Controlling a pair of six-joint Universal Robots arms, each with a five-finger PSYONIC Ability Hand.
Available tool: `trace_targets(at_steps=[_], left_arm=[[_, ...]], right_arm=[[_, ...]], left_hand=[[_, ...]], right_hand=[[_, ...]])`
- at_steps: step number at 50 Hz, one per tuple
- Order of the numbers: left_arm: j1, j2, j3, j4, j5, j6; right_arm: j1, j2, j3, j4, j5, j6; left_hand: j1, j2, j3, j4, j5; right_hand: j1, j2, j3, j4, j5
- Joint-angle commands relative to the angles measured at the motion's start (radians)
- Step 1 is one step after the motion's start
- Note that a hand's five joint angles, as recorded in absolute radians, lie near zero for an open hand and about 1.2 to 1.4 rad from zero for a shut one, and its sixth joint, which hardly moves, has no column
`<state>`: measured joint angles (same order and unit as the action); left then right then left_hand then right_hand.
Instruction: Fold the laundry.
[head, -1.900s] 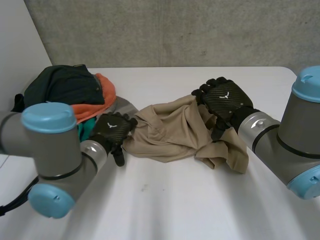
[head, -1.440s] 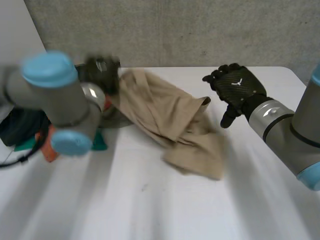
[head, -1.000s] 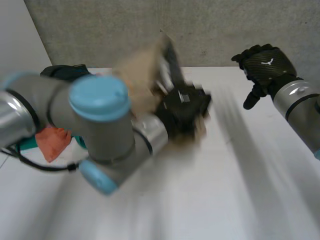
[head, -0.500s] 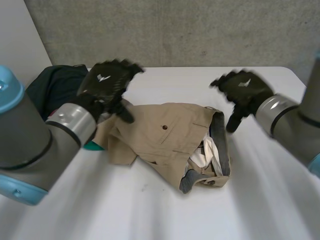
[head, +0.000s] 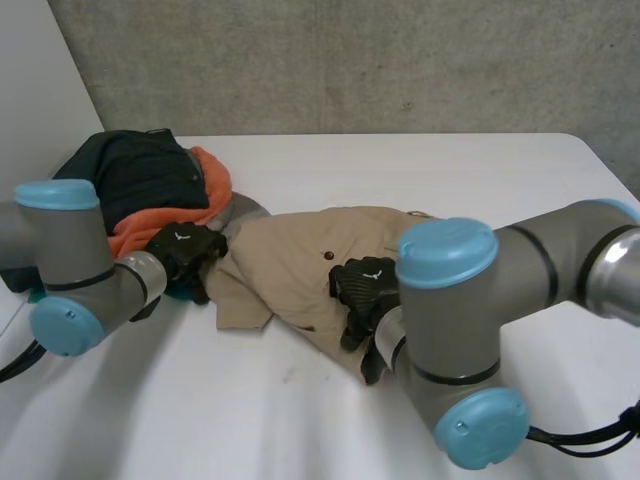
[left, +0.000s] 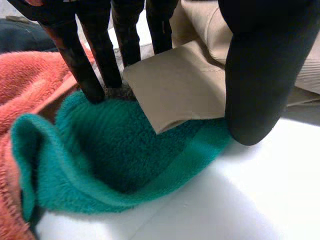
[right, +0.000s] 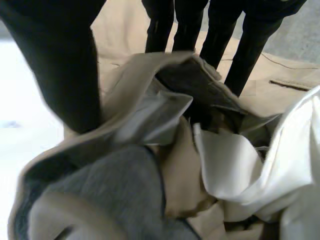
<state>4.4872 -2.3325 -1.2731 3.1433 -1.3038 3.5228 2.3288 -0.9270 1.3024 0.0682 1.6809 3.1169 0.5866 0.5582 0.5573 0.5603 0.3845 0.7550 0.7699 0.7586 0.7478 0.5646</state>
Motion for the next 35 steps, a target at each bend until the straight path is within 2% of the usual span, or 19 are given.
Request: trace_targets(at_steps=[1, 4, 7, 10, 13, 18, 22, 26, 33, 35], left_arm=[[-0.031, 0.079, -0.017, 0.018, -0.021, -0.008], [-0.048, 0.189, -0.061, 0.017, -0.066, -0.013], [-0.06, 0.364, -0.126, 0.021, -0.101, -0.018], [-0.063, 0.575, -0.166, 0.02, -0.092, -0.039], [-0.068, 0.662, -0.173, 0.008, -0.08, -0.079], [-0.088, 0.795, -0.18, -0.107, -0.035, -0.197], [-0.092, 0.812, -0.192, -0.179, -0.022, -0.254], [-0.094, 0.794, -0.229, -0.216, -0.026, -0.263], [-0.109, 0.541, -0.292, -0.106, -0.032, -0.243], [-0.117, 0.458, -0.285, -0.086, -0.034, -0.225]], right_arm=[[-0.006, -0.041, -0.008, -0.005, -0.004, -0.032], [-0.052, -0.159, 0.015, 0.001, -0.02, -0.089], [-0.146, -0.318, 0.029, 0.019, -0.064, -0.21], [-0.233, -0.467, -0.009, 0.07, -0.154, -0.326], [-0.265, -0.51, -0.046, 0.111, -0.184, -0.321], [-0.356, -0.576, -0.126, 0.206, -0.24, -0.296], [-0.42, -0.589, -0.144, 0.234, -0.297, -0.285], [-0.451, -0.561, -0.126, 0.232, -0.331, -0.274], [-0.436, -0.414, -0.005, 0.19, -0.343, -0.276], [-0.421, -0.368, 0.032, 0.159, -0.34, -0.279]], left_hand=[[0.81, 0.838, 0.839, 0.836, 0.837], [0.81, 0.838, 0.839, 0.836, 0.837], [0.81, 0.838, 0.839, 0.836, 0.837], [0.81, 0.838, 0.839, 0.836, 0.837], [0.81, 0.838, 0.839, 0.836, 0.837], [0.81, 0.838, 0.839, 0.836, 0.837], [0.81, 0.838, 0.839, 0.836, 0.837], [0.81, 0.838, 0.839, 0.836, 0.837], [0.81, 0.838, 0.839, 0.836, 0.837], [0.708, 0.737, 0.737, 0.734, 0.736]], right_hand=[[0.641, 0.626, 0.638, 0.649, 0.657], [0.641, 0.626, 0.638, 0.649, 0.657], [0.641, 0.626, 0.638, 0.649, 0.657], [0.641, 0.626, 0.638, 0.649, 0.657], [0.641, 0.626, 0.638, 0.649, 0.657], [0.641, 0.626, 0.638, 0.649, 0.657], [0.641, 0.626, 0.638, 0.649, 0.657], [0.641, 0.626, 0.638, 0.649, 0.657], [0.641, 0.626, 0.638, 0.649, 0.657], [0.641, 0.626, 0.638, 0.649, 0.657]])
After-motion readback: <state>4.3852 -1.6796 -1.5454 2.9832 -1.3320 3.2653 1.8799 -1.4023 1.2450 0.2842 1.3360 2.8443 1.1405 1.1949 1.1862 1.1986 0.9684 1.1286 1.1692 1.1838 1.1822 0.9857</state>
